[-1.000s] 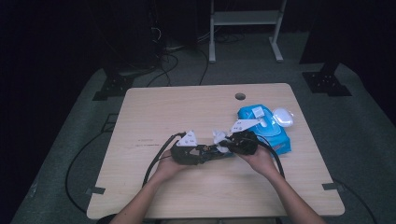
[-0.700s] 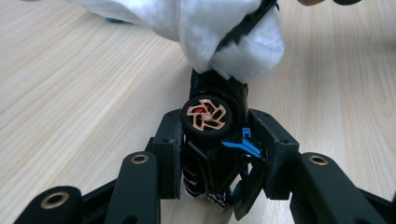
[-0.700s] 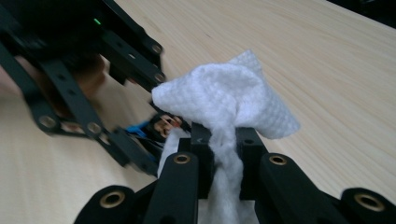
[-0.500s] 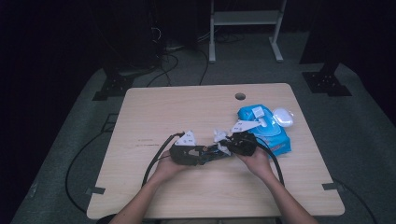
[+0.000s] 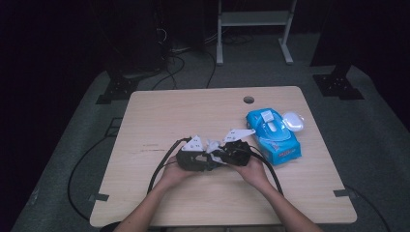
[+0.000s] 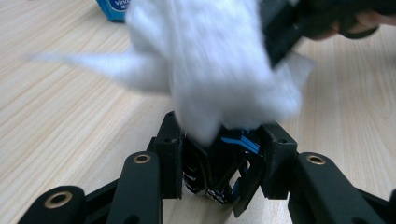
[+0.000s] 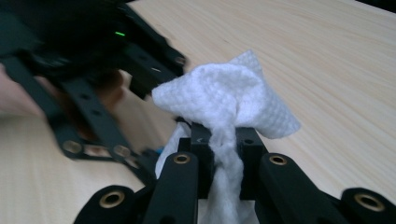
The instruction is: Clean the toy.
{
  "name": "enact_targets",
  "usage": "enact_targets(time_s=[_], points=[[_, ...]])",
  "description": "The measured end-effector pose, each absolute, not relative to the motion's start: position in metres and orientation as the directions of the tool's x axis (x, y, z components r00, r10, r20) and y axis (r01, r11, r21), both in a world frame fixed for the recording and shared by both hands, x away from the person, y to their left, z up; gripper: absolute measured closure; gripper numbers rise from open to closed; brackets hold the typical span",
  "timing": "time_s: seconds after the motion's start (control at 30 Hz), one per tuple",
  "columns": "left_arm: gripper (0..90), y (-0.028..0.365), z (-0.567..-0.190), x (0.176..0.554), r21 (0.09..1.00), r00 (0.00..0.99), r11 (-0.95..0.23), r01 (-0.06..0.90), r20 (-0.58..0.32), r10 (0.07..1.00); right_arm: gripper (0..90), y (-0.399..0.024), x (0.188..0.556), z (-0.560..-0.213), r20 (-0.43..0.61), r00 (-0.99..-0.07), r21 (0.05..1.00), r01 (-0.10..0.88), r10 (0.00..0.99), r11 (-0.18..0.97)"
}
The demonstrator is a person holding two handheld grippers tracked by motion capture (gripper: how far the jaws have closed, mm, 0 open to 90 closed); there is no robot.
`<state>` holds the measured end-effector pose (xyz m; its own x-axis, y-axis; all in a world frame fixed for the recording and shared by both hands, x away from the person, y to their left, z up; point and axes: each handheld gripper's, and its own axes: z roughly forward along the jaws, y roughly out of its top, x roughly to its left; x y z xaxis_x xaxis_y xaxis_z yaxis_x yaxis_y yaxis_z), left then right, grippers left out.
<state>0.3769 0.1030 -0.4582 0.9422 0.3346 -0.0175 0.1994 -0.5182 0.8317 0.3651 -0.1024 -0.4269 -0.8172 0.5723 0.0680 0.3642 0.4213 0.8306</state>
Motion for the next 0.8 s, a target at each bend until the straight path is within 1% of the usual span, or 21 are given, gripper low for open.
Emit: enact_targets(time_s=[0.1, 0.17, 0.23, 0.3, 0.37, 0.43, 0.53, 0.6, 0.67, 0.73, 0.8], points=[[58.9, 0.103, -0.458, 0.377, 0.832, 0.942, -0.517, 0.2, -0.019, 0.334, 81.1, -0.115, 0.369, -0.427, 0.067, -0.784, 0.832, 0.385, 0.617, 0.399], [58.8, 0.102, -0.458, 0.377, 0.833, 0.943, -0.516, 0.2, -0.019, 0.333, 81.1, -0.119, 0.369, -0.428, 0.086, -0.774, 0.835, 0.399, 0.627, 0.379], [58.8, 0.102, -0.458, 0.377, 0.833, 0.942, -0.514, 0.204, -0.024, 0.336, 81.1, -0.116, 0.368, -0.429, 0.094, -0.78, 0.839, 0.397, 0.619, 0.373], [58.8, 0.102, -0.459, 0.378, 0.834, 0.941, -0.511, 0.207, -0.026, 0.338, 81.0, -0.106, 0.366, -0.431, 0.124, -0.804, 0.844, 0.394, 0.582, 0.365], [58.9, 0.103, -0.459, 0.378, 0.833, 0.94, -0.512, 0.212, -0.03, 0.339, 81.0, -0.095, 0.361, -0.431, 0.103, -0.819, 0.847, 0.37, 0.565, 0.382], [59.1, 0.104, -0.459, 0.378, 0.835, 0.94, -0.508, 0.213, -0.033, 0.34, 81.0, -0.095, 0.361, -0.429, 0.081, -0.82, 0.843, 0.36, 0.566, 0.4], [59.1, 0.104, -0.459, 0.378, 0.835, 0.94, -0.508, 0.213, -0.033, 0.339, 81.0, -0.109, 0.364, -0.427, 0.048, -0.798, 0.837, 0.36, 0.601, 0.412], [59.1, 0.105, -0.459, 0.379, 0.835, 0.941, -0.509, 0.211, -0.033, 0.337, 81.0, -0.127, 0.366, -0.426, 0.005, -0.763, 0.83, 0.363, 0.647, 0.423], [59.1, 0.105, -0.459, 0.379, 0.835, 0.941, -0.509, 0.211, -0.032, 0.337, 80.9, -0.143, 0.367, -0.427, 0.0, -0.738, 0.83, 0.376, 0.675, 0.411], [59.1, 0.104, -0.459, 0.379, 0.835, 0.941, -0.509, 0.208, -0.028, 0.338, 81.0, -0.161, 0.369, -0.427, 0.03, -0.712, 0.834, 0.404, 0.701, 0.375], [59.1, 0.103, -0.459, 0.378, 0.834, 0.94, -0.513, 0.206, -0.023, 0.34, 81.0, -0.168, 0.37, -0.427, 0.032, -0.696, 0.834, 0.415, 0.717, 0.365]])
